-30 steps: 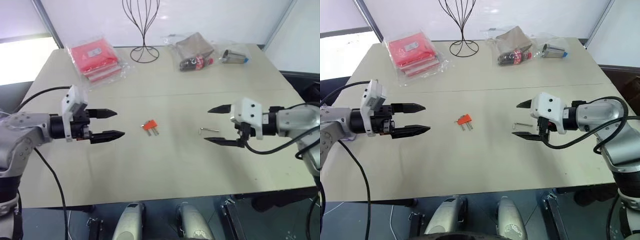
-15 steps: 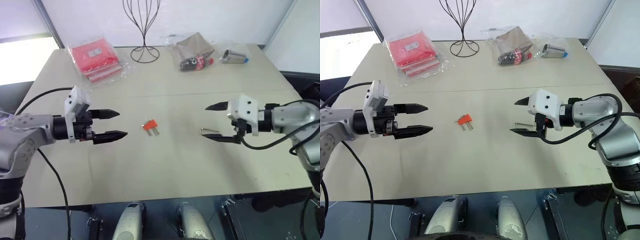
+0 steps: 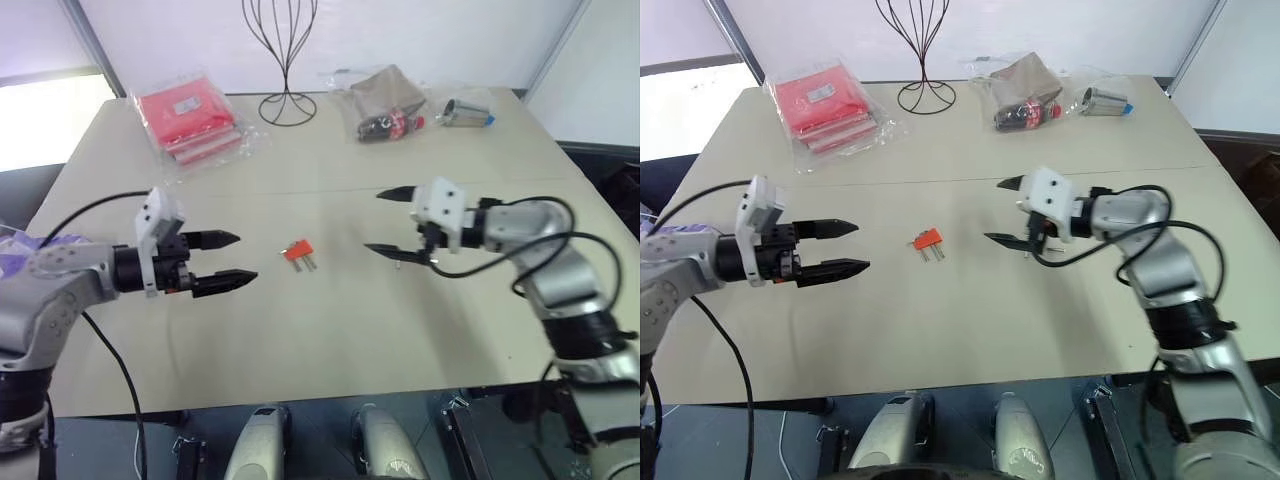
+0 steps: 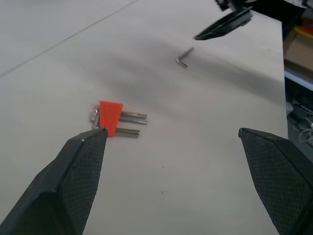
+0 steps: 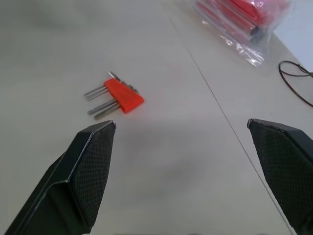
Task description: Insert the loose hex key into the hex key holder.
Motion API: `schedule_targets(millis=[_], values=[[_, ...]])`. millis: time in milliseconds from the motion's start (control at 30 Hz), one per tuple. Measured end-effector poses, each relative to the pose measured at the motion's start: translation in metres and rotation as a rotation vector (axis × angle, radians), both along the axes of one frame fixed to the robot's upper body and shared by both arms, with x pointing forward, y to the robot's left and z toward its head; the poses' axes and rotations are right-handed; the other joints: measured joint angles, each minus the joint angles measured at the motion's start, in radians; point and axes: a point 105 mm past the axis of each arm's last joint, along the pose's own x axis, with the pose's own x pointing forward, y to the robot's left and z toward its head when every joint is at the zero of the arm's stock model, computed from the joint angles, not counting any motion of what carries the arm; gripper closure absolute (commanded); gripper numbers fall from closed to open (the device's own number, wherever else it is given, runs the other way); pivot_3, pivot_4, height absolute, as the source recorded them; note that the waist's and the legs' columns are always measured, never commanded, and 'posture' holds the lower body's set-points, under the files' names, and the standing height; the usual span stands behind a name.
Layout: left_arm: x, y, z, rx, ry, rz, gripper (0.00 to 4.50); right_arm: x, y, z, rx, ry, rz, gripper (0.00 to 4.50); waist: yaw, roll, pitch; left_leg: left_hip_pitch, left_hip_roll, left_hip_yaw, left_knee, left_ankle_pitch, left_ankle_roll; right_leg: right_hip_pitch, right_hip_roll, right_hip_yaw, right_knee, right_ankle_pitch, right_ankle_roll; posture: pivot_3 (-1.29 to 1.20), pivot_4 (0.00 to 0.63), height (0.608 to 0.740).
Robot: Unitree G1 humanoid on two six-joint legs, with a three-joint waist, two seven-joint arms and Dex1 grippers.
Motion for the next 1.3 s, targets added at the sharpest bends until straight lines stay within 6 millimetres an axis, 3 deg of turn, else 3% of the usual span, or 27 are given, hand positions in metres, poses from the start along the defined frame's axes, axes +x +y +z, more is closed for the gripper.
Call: schedule_targets(millis=[200, 333, 500, 1300], values=[[-0.003, 0.017, -0.022, 0.047, 0.041, 0.099, 0.02, 0.031, 0.022, -0.040, -0.031, 0.041, -0.016, 0.00, 0.001, 0.000, 0.000, 0.000, 0.000, 0.000, 0.000, 0.000, 0.000, -0.001, 0.000, 0.000, 0.000, 0.000, 0.000, 0.00, 0.150, 0.740], [-0.006, 0.023, -0.020, 0.056, 0.025, 0.128, 0.02, 0.040, 0.035, -0.051, -0.068, 0.034, 0.018, 0.00, -0.001, 0.000, 0.000, 0.000, 0.000, 0.000, -0.001, 0.000, -0.001, 0.000, 0.000, 0.000, 0.000, 0.000, 0.000, 0.00, 0.150, 0.740], [-0.012, 0.028, -0.021, 0.074, 0.021, 0.153, 0.02, 0.045, 0.037, -0.063, -0.091, 0.051, 0.028, 0.00, -0.003, 0.000, 0.000, 0.000, 0.000, -0.001, -0.002, 0.001, -0.002, -0.001, -0.001, 0.000, 0.001, 0.000, 0.000, 0.00, 0.150, 0.740], [-0.017, 0.031, -0.016, 0.087, -0.013, 0.190, 0.02, 0.036, 0.069, -0.071, -0.053, 0.105, 0.125, 0.00, -0.028, 0.000, 0.000, 0.002, 0.000, -0.001, -0.013, 0.005, -0.009, -0.007, -0.001, 0.000, 0.004, 0.000, -0.001, 0.00, 0.150, 0.740]])
